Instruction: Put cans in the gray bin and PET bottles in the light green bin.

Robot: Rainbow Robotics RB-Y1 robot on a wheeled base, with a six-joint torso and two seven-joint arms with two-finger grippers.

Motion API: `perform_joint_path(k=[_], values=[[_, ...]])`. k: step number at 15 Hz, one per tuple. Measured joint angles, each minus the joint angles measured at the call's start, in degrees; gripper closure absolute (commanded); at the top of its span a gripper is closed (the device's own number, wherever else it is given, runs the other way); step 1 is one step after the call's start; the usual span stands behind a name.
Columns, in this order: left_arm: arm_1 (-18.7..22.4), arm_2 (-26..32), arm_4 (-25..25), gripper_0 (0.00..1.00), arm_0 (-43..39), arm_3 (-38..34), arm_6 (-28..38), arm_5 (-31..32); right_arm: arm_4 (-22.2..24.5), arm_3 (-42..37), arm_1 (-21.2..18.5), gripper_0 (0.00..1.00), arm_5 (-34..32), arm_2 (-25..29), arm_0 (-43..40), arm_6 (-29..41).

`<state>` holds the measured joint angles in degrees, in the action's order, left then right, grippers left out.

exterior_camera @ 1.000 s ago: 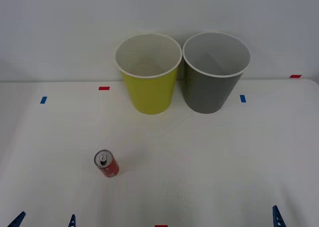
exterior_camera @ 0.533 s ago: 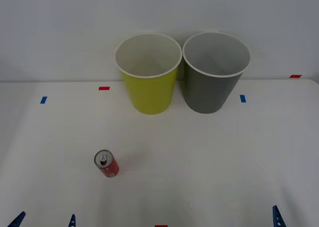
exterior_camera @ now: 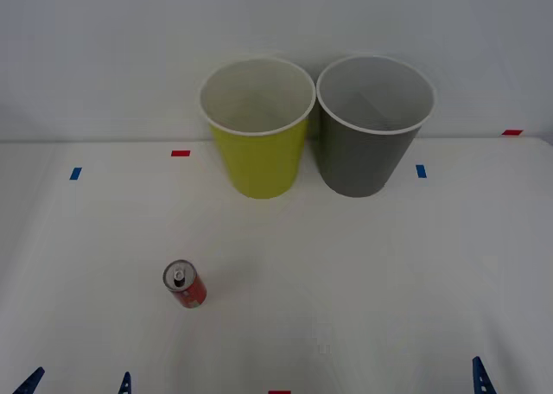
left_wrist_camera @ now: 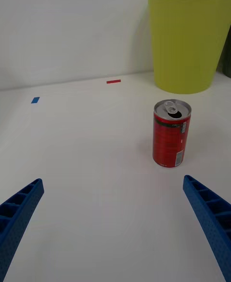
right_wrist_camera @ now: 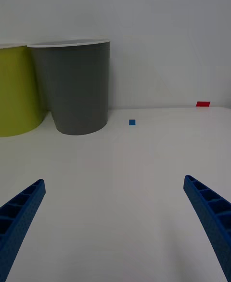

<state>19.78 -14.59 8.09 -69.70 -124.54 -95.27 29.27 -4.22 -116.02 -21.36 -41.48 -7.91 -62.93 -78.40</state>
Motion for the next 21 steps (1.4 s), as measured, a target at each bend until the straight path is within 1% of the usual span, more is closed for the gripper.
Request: perform_joint_path(k=[21], values=[[0.0,0.0,0.0,0.00,0.0,0.0,0.0,0.0,0.0,0.0,0.0,0.00,0.0,0.0,0.0,0.0]])
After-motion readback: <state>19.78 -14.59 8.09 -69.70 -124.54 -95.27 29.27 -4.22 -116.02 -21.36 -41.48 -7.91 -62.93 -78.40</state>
